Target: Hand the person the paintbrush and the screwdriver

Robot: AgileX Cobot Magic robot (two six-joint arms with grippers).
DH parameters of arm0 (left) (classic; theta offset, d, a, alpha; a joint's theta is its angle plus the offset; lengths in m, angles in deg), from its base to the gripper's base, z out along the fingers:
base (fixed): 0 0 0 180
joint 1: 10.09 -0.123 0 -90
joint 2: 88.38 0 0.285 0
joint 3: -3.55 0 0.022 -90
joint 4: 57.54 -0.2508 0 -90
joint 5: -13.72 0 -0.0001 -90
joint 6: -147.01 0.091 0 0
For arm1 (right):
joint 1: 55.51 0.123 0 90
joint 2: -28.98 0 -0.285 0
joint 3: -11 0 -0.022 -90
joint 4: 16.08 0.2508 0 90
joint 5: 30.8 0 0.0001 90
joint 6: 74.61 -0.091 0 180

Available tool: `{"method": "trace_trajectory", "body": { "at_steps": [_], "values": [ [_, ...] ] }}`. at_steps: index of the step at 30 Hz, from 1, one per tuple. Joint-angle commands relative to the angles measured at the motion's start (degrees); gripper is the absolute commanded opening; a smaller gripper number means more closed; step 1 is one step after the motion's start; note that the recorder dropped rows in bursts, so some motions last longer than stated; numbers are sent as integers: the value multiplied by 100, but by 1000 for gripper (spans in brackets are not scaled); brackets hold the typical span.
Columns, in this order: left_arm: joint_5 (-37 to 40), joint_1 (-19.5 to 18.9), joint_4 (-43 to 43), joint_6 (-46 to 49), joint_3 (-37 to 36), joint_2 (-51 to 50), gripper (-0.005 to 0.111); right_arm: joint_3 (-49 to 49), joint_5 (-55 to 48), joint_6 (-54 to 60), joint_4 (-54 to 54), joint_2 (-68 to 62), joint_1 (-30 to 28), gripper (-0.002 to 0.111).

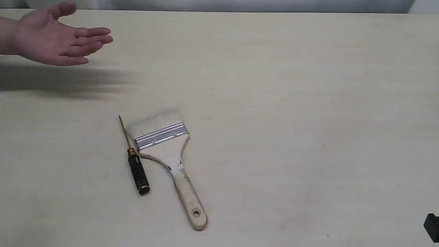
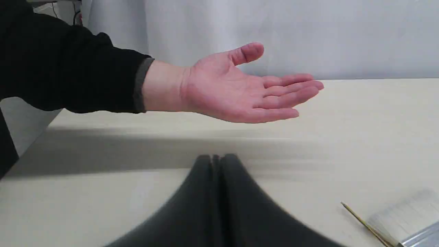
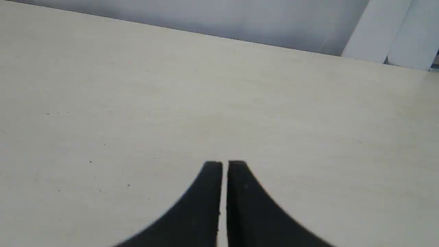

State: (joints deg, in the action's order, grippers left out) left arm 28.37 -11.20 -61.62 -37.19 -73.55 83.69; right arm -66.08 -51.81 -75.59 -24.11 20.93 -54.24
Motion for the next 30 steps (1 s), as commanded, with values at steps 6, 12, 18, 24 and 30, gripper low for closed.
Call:
{"method": "trace_trajectory", "body": {
  "at_steps": [6,12,18,24,30],
  "values": [
    [-34,47,18,-12,-12,14,0,-14,111,206,-398,27,-47,4],
    [-34,47,18,-12,-12,14,0,-14,2496,221,-751,27,-47,4],
    [-34,47,18,-12,-12,14,0,-14,4291,155,-751,27,-47,4],
    [-34,47,18,-12,-12,14,0,-14,4538,155,-751,27,-47,4],
    [-34,47,18,-12,-12,14,0,-14,5098,-1382,-606,27,-47,4]
  ]
}}
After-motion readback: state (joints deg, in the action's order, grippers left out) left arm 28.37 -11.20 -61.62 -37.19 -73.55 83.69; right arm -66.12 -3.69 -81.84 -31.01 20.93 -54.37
